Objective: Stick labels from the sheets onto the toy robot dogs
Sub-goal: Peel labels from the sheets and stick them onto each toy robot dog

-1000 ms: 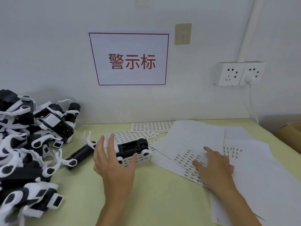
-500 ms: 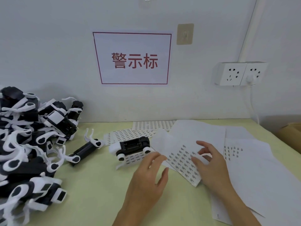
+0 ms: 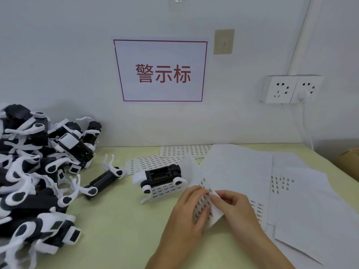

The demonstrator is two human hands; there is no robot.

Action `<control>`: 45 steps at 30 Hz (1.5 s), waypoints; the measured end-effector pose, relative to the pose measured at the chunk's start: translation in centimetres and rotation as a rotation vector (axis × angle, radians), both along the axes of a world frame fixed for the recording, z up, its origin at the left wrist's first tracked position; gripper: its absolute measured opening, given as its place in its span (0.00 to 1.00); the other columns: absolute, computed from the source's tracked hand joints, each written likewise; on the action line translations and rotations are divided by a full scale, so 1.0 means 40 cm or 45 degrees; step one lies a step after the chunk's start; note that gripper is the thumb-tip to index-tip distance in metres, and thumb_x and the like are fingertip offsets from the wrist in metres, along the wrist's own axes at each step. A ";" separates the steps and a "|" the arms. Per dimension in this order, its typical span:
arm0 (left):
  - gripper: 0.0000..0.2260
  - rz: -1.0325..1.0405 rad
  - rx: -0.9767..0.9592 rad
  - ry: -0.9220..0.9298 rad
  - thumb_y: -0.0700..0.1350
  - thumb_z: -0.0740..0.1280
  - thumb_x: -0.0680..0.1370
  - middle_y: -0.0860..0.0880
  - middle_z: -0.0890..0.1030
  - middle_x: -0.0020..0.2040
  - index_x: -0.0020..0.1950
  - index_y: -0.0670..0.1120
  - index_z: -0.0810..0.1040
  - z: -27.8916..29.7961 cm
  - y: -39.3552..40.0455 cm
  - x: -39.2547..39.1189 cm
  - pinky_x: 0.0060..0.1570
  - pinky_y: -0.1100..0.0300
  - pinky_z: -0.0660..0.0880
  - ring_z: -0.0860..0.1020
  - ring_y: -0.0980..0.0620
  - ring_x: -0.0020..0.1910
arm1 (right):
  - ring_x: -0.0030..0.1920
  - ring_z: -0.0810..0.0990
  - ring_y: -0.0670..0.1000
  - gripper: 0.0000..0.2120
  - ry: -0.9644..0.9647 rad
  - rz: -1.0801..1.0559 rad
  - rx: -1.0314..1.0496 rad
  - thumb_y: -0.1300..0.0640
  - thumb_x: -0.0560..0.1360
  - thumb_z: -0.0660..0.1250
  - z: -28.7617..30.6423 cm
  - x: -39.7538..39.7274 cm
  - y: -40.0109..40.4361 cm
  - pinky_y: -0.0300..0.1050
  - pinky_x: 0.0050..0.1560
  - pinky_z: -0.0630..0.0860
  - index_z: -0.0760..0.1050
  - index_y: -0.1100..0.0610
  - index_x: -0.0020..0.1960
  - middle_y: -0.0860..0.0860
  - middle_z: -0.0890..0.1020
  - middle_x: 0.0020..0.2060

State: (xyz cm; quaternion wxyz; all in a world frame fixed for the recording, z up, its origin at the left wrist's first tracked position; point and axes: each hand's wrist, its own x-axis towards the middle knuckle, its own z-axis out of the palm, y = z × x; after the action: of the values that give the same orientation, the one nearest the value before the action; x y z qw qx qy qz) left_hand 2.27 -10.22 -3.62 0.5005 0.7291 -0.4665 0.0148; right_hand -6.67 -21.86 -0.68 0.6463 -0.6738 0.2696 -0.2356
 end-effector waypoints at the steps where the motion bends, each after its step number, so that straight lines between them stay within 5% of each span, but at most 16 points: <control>1: 0.14 -0.004 0.012 -0.002 0.47 0.66 0.79 0.68 0.70 0.64 0.65 0.54 0.77 -0.001 0.000 0.000 0.61 0.75 0.65 0.71 0.66 0.66 | 0.41 0.85 0.48 0.08 0.004 -0.018 -0.002 0.59 0.76 0.71 -0.001 0.001 0.002 0.42 0.47 0.78 0.85 0.54 0.40 0.51 0.86 0.38; 6: 0.15 -0.005 0.065 -0.038 0.47 0.67 0.79 0.64 0.70 0.67 0.66 0.53 0.76 0.002 0.000 0.001 0.63 0.72 0.66 0.69 0.67 0.66 | 0.33 0.84 0.47 0.10 0.010 -0.145 -0.043 0.58 0.76 0.71 -0.006 0.002 0.000 0.35 0.35 0.75 0.81 0.54 0.36 0.51 0.85 0.33; 9: 0.15 0.021 0.034 -0.061 0.48 0.66 0.78 0.63 0.71 0.65 0.65 0.52 0.77 0.007 0.000 -0.003 0.62 0.74 0.65 0.70 0.65 0.66 | 0.36 0.84 0.50 0.09 -0.031 -0.133 -0.083 0.56 0.76 0.71 0.000 0.000 0.001 0.41 0.39 0.77 0.81 0.50 0.37 0.52 0.85 0.33; 13: 0.12 0.077 -0.049 -0.106 0.43 0.69 0.77 0.60 0.73 0.58 0.60 0.52 0.79 0.007 -0.001 -0.001 0.60 0.71 0.68 0.73 0.59 0.62 | 0.39 0.83 0.46 0.09 -0.102 -0.025 -0.132 0.60 0.75 0.71 0.009 -0.001 0.011 0.32 0.40 0.75 0.84 0.52 0.38 0.51 0.85 0.35; 20: 0.05 0.100 -0.173 0.015 0.45 0.67 0.79 0.59 0.77 0.52 0.54 0.54 0.79 0.014 -0.003 -0.007 0.52 0.66 0.74 0.78 0.55 0.54 | 0.40 0.84 0.46 0.11 -0.051 0.024 -0.204 0.66 0.75 0.69 0.013 -0.002 0.021 0.31 0.42 0.76 0.85 0.55 0.39 0.49 0.86 0.36; 25: 0.07 0.138 -0.180 0.023 0.39 0.69 0.78 0.58 0.79 0.49 0.51 0.51 0.81 0.013 -0.003 -0.003 0.50 0.61 0.76 0.79 0.55 0.51 | 0.36 0.84 0.45 0.03 0.012 -0.035 -0.106 0.62 0.74 0.73 0.004 0.005 0.025 0.30 0.36 0.74 0.83 0.57 0.41 0.51 0.86 0.33; 31: 0.07 0.175 -0.183 -0.022 0.37 0.70 0.77 0.58 0.78 0.45 0.48 0.49 0.81 0.022 0.001 -0.005 0.46 0.69 0.71 0.79 0.57 0.47 | 0.37 0.84 0.45 0.06 -0.037 -0.044 -0.097 0.62 0.73 0.74 0.000 0.005 0.028 0.29 0.35 0.74 0.85 0.55 0.37 0.50 0.86 0.34; 38: 0.03 0.208 -0.067 -0.190 0.41 0.69 0.78 0.57 0.80 0.46 0.49 0.47 0.81 0.019 0.007 -0.010 0.46 0.68 0.71 0.77 0.61 0.45 | 0.40 0.85 0.44 0.08 -0.032 -0.032 -0.220 0.63 0.73 0.73 -0.007 0.007 0.035 0.31 0.41 0.76 0.86 0.53 0.39 0.47 0.86 0.35; 41: 0.02 0.227 0.014 -0.340 0.40 0.70 0.78 0.53 0.81 0.45 0.48 0.45 0.82 0.017 0.007 -0.007 0.46 0.62 0.74 0.79 0.54 0.44 | 0.38 0.85 0.43 0.11 -0.052 -0.045 -0.328 0.65 0.73 0.72 -0.009 0.006 0.040 0.30 0.38 0.75 0.86 0.52 0.36 0.47 0.86 0.33; 45: 0.07 0.256 0.028 -0.505 0.43 0.65 0.78 0.51 0.81 0.40 0.43 0.44 0.82 0.032 0.009 -0.006 0.40 0.58 0.76 0.80 0.50 0.38 | 0.39 0.85 0.50 0.12 -0.042 0.009 -0.466 0.64 0.75 0.69 -0.015 0.004 0.047 0.42 0.42 0.80 0.85 0.49 0.39 0.50 0.85 0.33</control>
State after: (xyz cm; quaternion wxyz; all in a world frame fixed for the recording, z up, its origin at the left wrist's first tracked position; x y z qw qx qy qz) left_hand 2.05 -9.85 -2.34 0.3869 0.7604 -0.4807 0.2025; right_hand -6.50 -19.99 -1.26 0.5181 -0.7772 0.2094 -0.2895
